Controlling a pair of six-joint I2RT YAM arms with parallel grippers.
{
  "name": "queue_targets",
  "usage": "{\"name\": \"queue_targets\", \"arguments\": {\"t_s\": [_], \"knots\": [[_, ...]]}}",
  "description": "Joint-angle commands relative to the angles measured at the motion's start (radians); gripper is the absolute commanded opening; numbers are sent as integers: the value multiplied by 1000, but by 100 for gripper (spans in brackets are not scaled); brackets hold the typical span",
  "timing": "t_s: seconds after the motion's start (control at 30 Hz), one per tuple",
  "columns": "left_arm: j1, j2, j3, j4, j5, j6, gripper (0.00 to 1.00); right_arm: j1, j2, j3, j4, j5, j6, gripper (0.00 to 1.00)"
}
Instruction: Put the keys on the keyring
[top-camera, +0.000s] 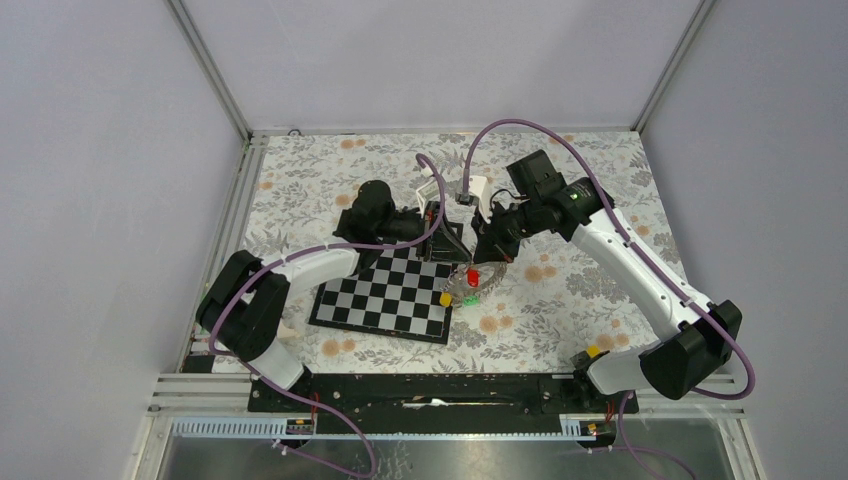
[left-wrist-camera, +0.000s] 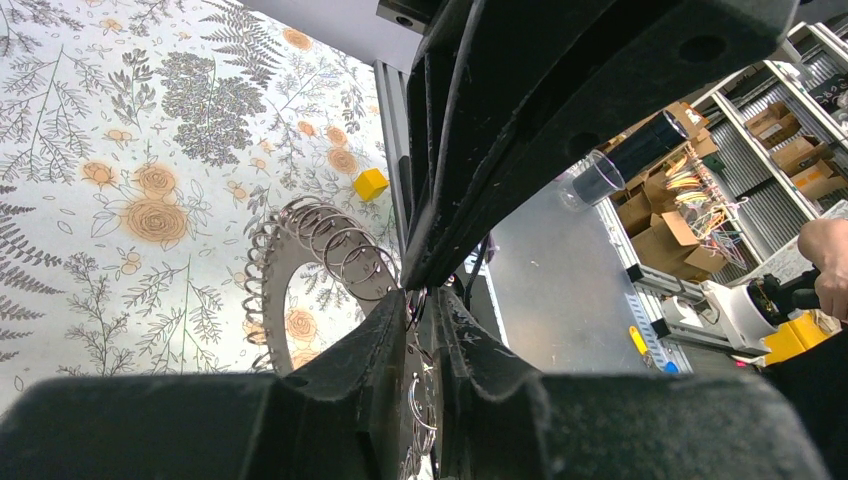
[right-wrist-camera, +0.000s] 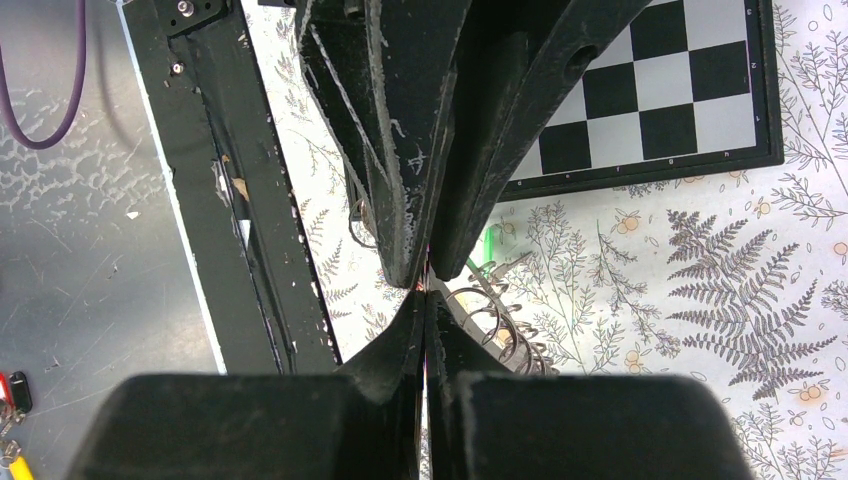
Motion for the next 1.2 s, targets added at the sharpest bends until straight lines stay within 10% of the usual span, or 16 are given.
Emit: {"name": "queue_targets", "arguments": {"t_s": [0.0, 0.37, 0.8, 1.17], "knots": [[-7, -29, 43, 47, 8, 4, 17, 11, -7, 34, 27, -27, 11, 0], [-9, -25, 38, 89, 34, -31, 0, 10, -21, 25, 46, -17, 22, 0], [-7, -33, 39, 207, 63, -165, 0, -101, -128, -84, 137, -106, 59, 44], [-7, -28, 29, 318, 70, -259, 0, -127, -187, -249, 250, -170, 58, 58]]}}
